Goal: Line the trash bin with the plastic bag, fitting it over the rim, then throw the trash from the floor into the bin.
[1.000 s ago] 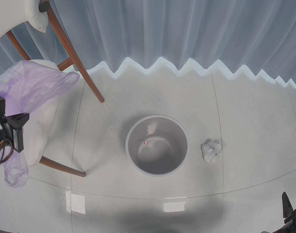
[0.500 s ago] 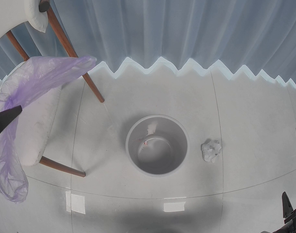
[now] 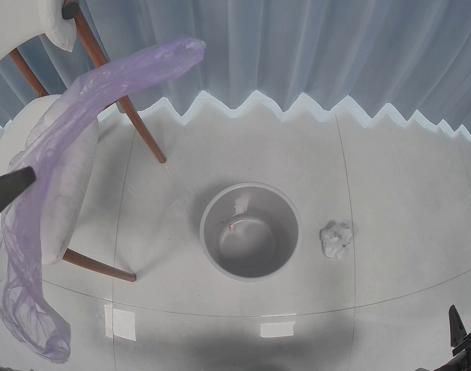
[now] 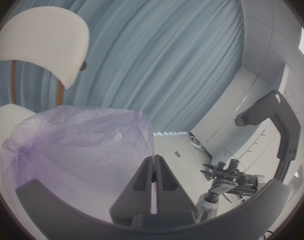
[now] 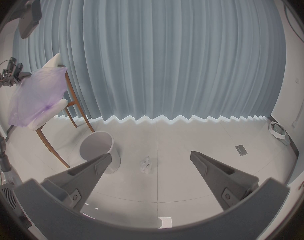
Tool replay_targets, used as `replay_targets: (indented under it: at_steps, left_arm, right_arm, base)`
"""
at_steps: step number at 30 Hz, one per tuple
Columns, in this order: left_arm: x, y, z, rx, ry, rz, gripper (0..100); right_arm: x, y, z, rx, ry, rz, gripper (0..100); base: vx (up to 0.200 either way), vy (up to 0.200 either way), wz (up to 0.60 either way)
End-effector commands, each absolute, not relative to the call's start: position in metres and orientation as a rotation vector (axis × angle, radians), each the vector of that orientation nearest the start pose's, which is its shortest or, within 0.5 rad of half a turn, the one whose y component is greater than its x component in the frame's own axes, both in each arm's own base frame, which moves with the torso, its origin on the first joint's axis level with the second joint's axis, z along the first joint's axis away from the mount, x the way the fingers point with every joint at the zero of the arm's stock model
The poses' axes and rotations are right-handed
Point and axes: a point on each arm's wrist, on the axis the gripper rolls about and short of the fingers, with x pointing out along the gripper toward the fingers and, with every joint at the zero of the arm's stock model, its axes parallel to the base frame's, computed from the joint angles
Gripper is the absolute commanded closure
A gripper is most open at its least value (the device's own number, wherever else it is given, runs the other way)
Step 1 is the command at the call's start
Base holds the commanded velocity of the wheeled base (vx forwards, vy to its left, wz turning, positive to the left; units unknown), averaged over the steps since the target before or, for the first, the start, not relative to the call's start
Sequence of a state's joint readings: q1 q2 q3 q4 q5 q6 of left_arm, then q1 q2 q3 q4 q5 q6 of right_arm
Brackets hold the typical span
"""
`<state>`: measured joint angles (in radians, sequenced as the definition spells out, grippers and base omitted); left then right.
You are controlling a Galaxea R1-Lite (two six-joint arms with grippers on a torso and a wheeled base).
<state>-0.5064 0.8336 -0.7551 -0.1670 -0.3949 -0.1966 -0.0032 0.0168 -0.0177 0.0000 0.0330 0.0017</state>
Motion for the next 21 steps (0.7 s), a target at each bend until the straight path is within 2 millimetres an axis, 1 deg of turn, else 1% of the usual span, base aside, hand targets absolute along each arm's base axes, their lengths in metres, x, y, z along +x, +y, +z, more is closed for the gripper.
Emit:
replay_targets:
  at_steps: [1,3,5,7,9,11,12,14,17,21]
  left_arm:
    - [0.071,-0.064,0.295,-0.195,0.038,-1.055,100]
    - [0.068,-0.083,0.291,-0.196,0.103,-1.221,100]
    - [0.068,-0.089,0.290,-0.198,0.130,-1.268,100]
    - [0.068,-0.104,0.287,-0.206,0.184,-1.370,100]
    - [0.072,-0.119,0.285,-0.210,0.203,-1.437,100]
    - [0.076,-0.129,0.282,-0.205,0.219,-1.464,100]
    - [0.076,-0.129,0.282,-0.205,0.219,-1.464,100]
    - [0.087,-0.150,0.280,-0.199,0.242,-1.480,100]
    - [0.102,-0.165,0.284,-0.196,0.254,-1.490,100]
    - [0.127,-0.171,0.286,-0.188,0.260,-1.502,100]
  right_arm:
    - [-0.023,0.001,0.076,0.003,0.002,0.029,0]
    - [-0.023,0.001,0.076,0.003,0.002,0.029,0]
    - [-0.023,0.001,0.075,0.003,0.000,0.029,0]
    - [-0.023,0.001,0.075,0.006,0.000,0.029,0]
    - [-0.023,0.001,0.075,0.008,0.000,0.029,0]
    - [-0.023,0.001,0.075,0.008,0.000,0.029,0]
    - [-0.023,0.001,0.075,0.008,0.000,0.029,0]
    - [-0.023,0.001,0.075,0.006,0.000,0.029,0]
    - [-0.023,0.001,0.075,0.008,0.000,0.029,0]
    - [-0.023,0.001,0.075,0.008,0.000,0.029,0]
  base:
    - [0.000,0.000,0.00]
    - [0.000,0.000,0.00]
    - [0.000,0.000,0.00]
    - [0.000,0.000,0.00]
    - [0.000,0.000,0.00]
    - [0.000,0.000,0.00]
    - [0.000,0.000,0.00]
    - [0.000,0.000,0.00]
    - [0.000,0.000,0.00]
    - [0.000,0.000,0.00]
